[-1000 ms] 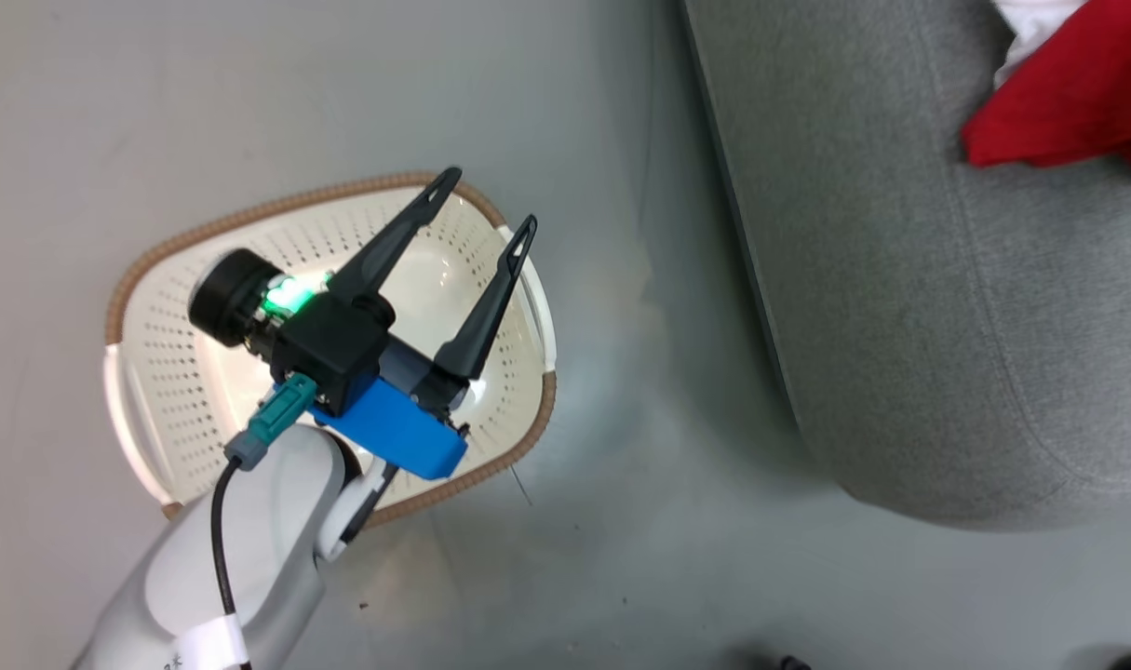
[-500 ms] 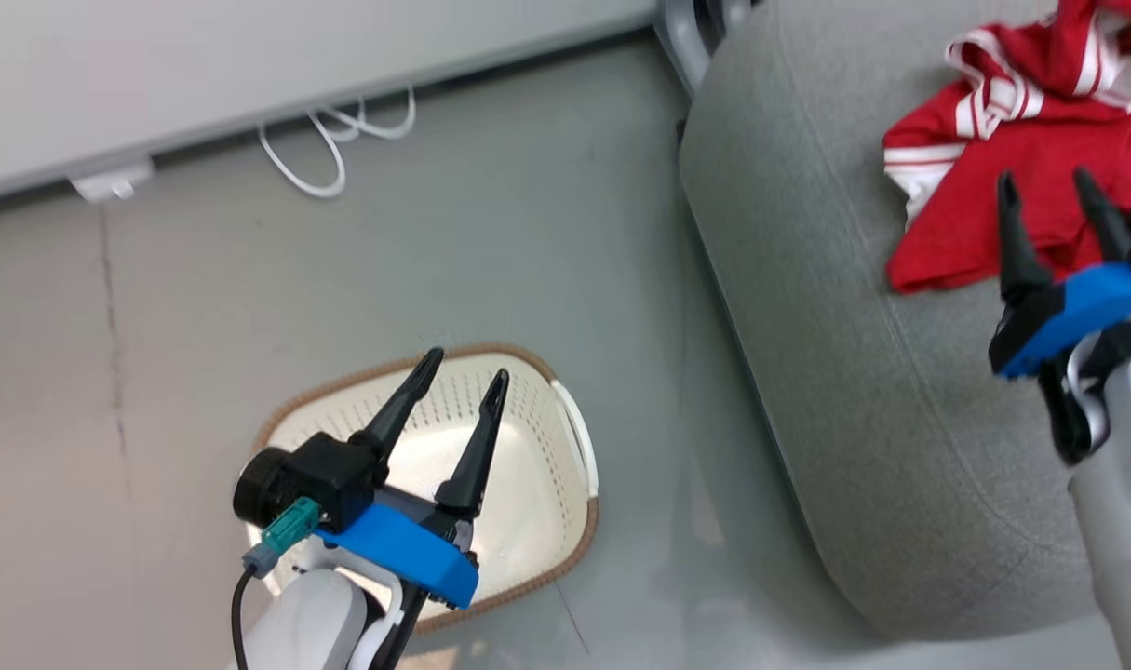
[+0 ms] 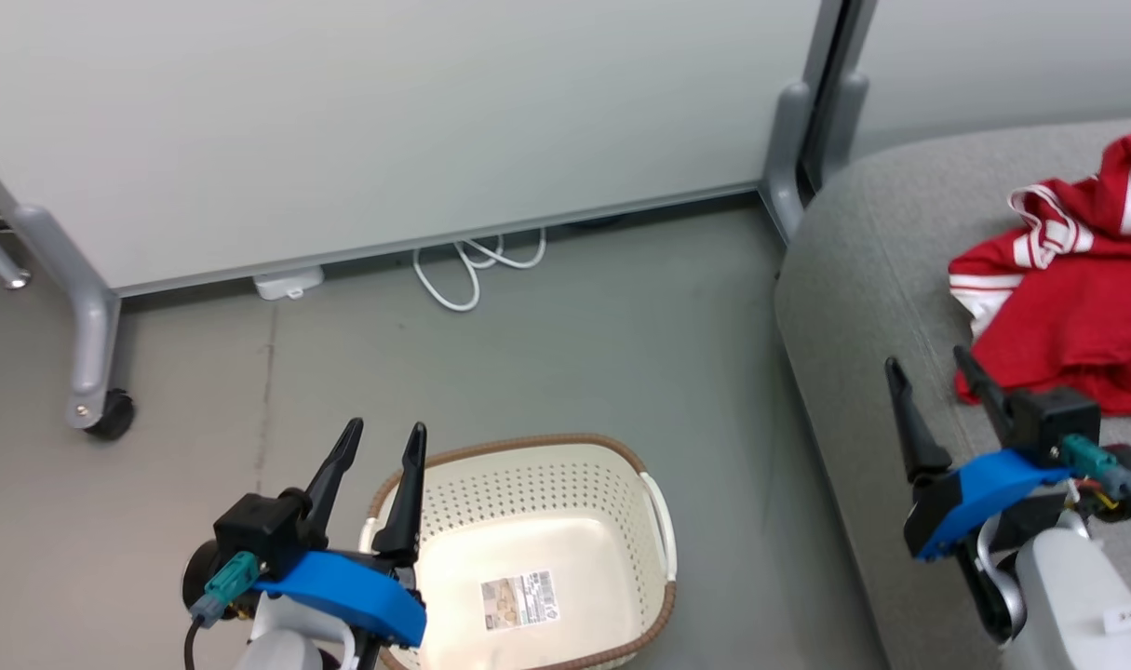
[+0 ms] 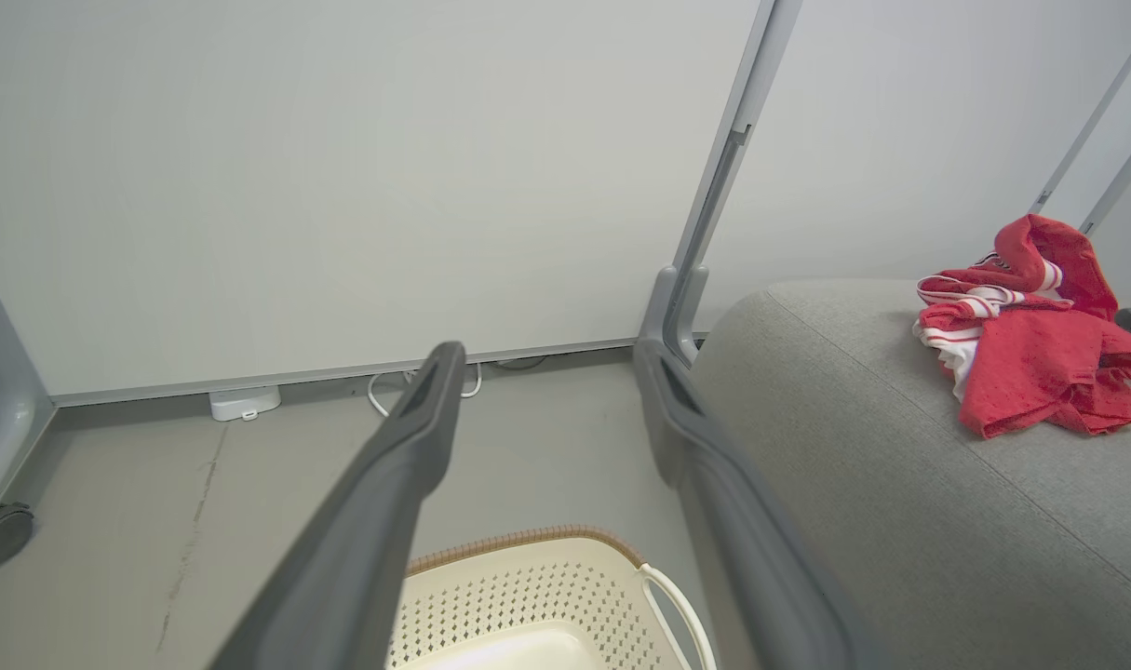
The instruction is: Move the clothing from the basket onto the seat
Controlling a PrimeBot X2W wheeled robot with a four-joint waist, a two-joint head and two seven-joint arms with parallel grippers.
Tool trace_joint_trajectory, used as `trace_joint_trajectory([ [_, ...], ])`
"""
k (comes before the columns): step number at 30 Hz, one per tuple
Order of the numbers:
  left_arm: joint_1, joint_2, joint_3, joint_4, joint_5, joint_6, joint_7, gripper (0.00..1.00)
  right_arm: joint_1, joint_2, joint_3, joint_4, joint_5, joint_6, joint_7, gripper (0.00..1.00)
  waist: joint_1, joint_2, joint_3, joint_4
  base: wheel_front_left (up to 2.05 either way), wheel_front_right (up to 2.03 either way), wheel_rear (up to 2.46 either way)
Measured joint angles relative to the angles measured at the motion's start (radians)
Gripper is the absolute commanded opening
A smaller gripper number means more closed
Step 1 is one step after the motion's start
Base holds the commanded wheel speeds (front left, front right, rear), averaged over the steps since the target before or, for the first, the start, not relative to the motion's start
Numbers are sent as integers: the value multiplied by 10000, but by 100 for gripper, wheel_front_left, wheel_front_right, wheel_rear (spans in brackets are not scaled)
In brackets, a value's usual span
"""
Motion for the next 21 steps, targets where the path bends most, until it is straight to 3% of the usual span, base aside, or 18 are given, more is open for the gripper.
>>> trace_joint_trajectory([
  [12,741,-134,1143,552,259,-15,0,100,2206,786,-334,-2184,-23,0,706,100,1,0,-1071,1083,0,0,0],
  [21,1115,59,1450,773,318,-15,0,100,3179,1231,-491,-2855,-40,0,961,100,2,0,-1546,1447,0,0,0],
])
